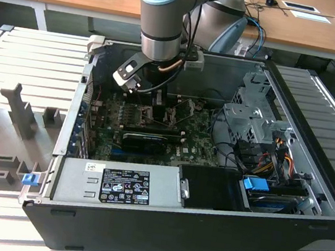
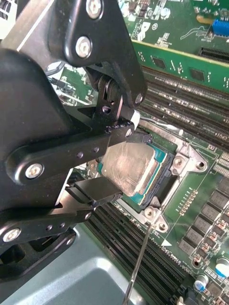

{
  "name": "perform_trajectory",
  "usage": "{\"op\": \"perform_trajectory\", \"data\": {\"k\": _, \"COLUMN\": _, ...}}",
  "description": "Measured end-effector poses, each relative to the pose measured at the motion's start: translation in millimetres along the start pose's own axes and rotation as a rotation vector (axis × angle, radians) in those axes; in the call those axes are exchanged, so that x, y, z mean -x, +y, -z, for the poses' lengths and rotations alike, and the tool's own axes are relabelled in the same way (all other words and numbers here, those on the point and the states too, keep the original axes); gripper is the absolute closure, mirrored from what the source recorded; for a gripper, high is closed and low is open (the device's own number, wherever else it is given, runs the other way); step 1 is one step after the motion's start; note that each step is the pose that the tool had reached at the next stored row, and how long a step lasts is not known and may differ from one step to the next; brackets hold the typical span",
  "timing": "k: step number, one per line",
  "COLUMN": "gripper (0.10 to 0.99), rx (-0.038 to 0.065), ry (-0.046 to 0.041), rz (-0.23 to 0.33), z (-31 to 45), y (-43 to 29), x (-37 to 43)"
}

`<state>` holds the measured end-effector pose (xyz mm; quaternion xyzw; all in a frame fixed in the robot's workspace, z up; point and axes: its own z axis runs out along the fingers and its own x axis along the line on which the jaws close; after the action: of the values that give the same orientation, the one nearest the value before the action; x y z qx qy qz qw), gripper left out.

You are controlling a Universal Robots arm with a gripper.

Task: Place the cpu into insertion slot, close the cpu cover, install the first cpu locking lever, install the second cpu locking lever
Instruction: 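Place the cpu into insertion slot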

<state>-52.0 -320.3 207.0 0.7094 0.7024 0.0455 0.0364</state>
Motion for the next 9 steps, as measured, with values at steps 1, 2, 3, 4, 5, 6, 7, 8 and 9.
{"op": "perform_trajectory", "data": {"k": 1, "gripper": 0.557, "rx": 0.000, "ry": -0.0001, "rz": -0.003, "z": -0.6, "y": -0.1, "x": -0.6}}
{"op": "perform_trajectory", "data": {"k": 2, "gripper": 0.557, "rx": 0.000, "ry": -0.0004, "rz": -0.005, "z": -1.1, "y": -0.2, "x": -1.0}}
{"op": "perform_trajectory", "data": {"k": 3, "gripper": 0.557, "rx": 0.000, "ry": -0.0008, "rz": -0.008, "z": -2.0, "y": -0.2, "x": -1.7}}
{"op": "perform_trajectory", "data": {"k": 4, "gripper": 0.557, "rx": 0.000, "ry": -0.0009, "rz": -0.008, "z": -3.1, "y": -0.3, "x": -1.8}}
{"op": "perform_trajectory", "data": {"k": 5, "gripper": 0.557, "rx": 0.000, "ry": -0.0009, "rz": -0.009, "z": -4.3, "y": -0.5, "x": -1.7}}
{"op": "perform_trajectory", "data": {"k": 6, "gripper": 0.557, "rx": 0.000, "ry": -0.0010, "rz": -0.009, "z": -5.0, "y": -0.6, "x": -1.7}}
{"op": "perform_trajectory", "data": {"k": 7, "gripper": 0.557, "rx": 0.000, "ry": -0.0012, "rz": -0.009, "z": -5.1, "y": -0.6, "x": -1.7}}
{"op": "perform_trajectory", "data": {"k": 8, "gripper": 0.557, "rx": 0.000, "ry": -0.0012, "rz": -0.009, "z": -5.1, "y": -0.7, "x": -1.7}}
{"op": "perform_trajectory", "data": {"k": 9, "gripper": 0.557, "rx": 0.000, "ry": -0.0013, "rz": -0.009, "z": -5.1, "y": -0.6, "x": -1.7}}
